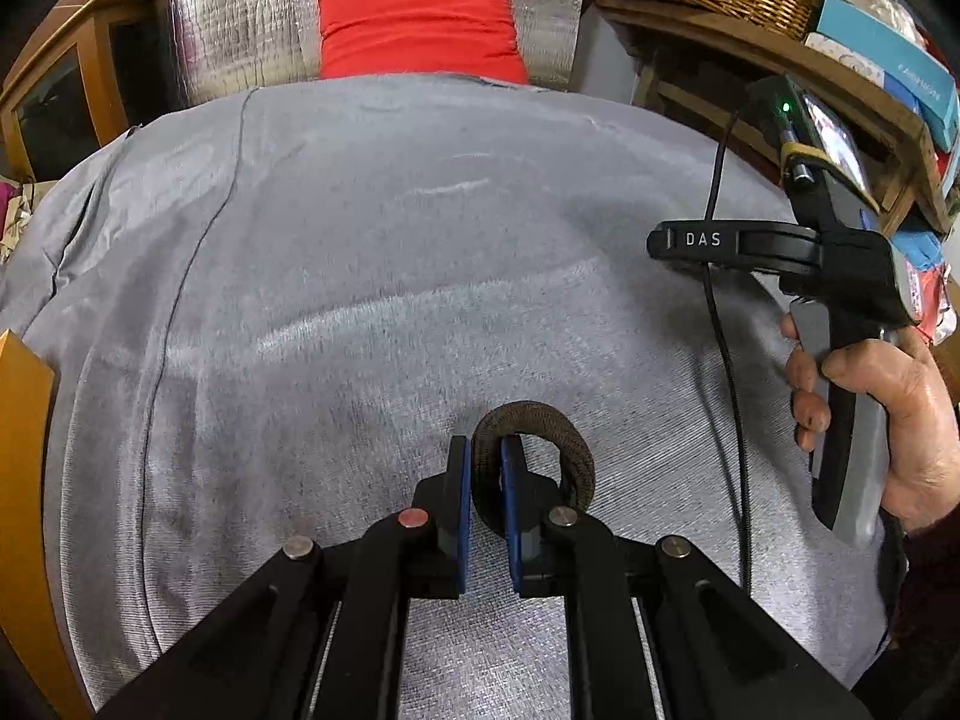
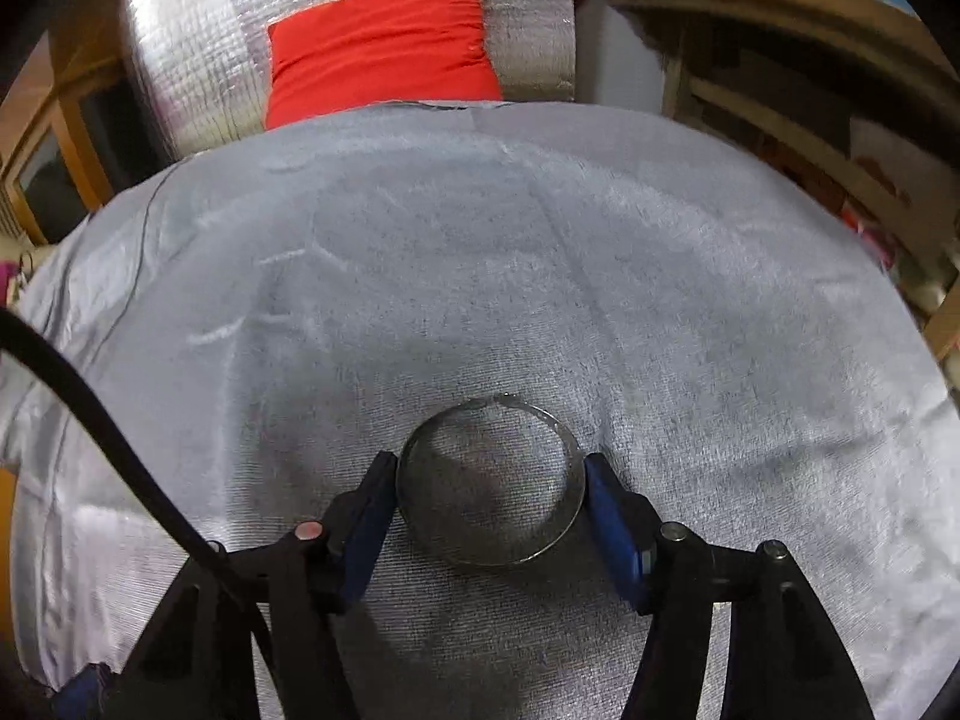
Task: Organize jewelry
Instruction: 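Grasp the silver bangle by its rim with the right tool, then lift the brown ring with the left tool while the right tool lifts the bangle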
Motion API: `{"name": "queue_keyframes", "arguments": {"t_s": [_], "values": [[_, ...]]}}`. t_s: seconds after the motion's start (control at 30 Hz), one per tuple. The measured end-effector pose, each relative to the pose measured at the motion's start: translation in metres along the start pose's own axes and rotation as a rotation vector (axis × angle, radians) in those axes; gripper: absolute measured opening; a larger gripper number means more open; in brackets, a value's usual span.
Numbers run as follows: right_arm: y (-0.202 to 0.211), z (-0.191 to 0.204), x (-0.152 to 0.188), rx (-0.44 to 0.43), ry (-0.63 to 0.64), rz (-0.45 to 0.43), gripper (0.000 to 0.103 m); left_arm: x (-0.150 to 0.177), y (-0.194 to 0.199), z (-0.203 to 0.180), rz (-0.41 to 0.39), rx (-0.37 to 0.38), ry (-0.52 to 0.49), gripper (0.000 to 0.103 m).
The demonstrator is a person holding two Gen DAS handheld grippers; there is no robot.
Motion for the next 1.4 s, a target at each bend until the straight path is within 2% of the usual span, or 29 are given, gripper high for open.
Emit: {"name": "queue_keyframes", "arguments": {"t_s": [0.23,0.73,0.93,1.07,1.13,1.17,1.23,1.27,1.3,1.4], "values": [[0.003,-0.004,0.000,-0.025,-0.010,-0.017,0.064,-0.002,-0.006,-0.002,0.008,-0.011,-0.002,0.010],[0.017,-0.010,0.006,-0.077,-0.051,0.017,0.064,0.000,-0.020,0.001,0.028,-0.046,0.013,0.011],[0.031,-0.007,0.003,-0.136,-0.084,0.007,0.064,0.001,-0.022,0.002,0.026,-0.052,0.010,0.011],[0.048,0.003,0.002,-0.221,-0.095,-0.004,0.064,0.000,-0.023,0.005,0.031,-0.048,0.014,0.013],[0.058,0.013,0.004,-0.260,-0.071,-0.008,0.064,0.000,-0.023,0.006,0.035,-0.045,0.021,0.016],[0.064,0.020,0.008,-0.283,-0.055,-0.008,0.064,0.000,-0.023,0.007,0.038,-0.045,0.024,0.021],[0.073,0.033,0.017,-0.328,-0.020,0.000,0.064,-0.001,-0.023,0.012,0.047,-0.035,0.043,0.034],[0.077,0.039,0.021,-0.343,-0.005,0.004,0.064,0.000,-0.022,0.013,0.049,-0.027,0.052,0.045],[0.081,0.045,0.028,-0.361,0.014,0.012,0.064,0.000,-0.021,0.014,0.054,-0.012,0.065,0.050],[0.089,0.059,0.045,-0.374,0.075,0.030,0.064,0.001,-0.016,0.017,0.054,0.005,0.077,0.050]]}}
Point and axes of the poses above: each gripper's, at about its wrist camera, not at the fingertips, and y roughly against the way its jaws point, z to its left, x to its underside, the point moved 8 cm from there along -y, roughly the way its jaws point, and after that the axes turned 3 degrees about -x, right-handed, at the moved point
